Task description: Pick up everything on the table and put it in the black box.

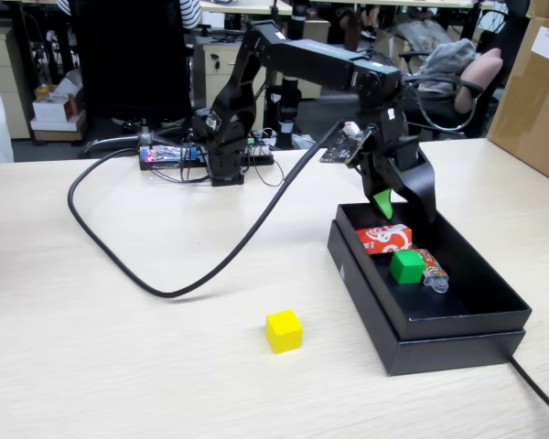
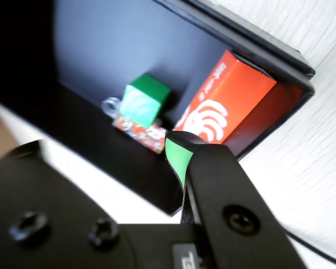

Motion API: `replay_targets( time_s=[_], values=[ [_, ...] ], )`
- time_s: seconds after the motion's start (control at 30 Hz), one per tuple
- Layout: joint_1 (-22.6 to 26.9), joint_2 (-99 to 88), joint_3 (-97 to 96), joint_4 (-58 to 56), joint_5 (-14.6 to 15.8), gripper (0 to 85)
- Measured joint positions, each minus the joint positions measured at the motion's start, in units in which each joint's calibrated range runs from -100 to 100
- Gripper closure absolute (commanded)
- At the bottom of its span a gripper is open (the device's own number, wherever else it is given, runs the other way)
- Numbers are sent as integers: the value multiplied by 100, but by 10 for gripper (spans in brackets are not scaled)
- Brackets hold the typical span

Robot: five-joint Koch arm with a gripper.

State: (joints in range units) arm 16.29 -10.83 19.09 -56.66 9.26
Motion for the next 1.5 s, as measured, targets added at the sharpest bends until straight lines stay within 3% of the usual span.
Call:
replay_targets(
  time_s=[0.17, 0.53, 0.77, 1.1, 1.5],
  values=[
    [-317, -747, 0, -156, -15, 356],
    [-1626, -291, -603, -181, -371, 374],
    [-1719, 570, -584, -164, -420, 378],
    [-1778, 2141, 1078, -156, -415, 382],
    [-1783, 2964, 1123, -16, -435, 383]
  ],
)
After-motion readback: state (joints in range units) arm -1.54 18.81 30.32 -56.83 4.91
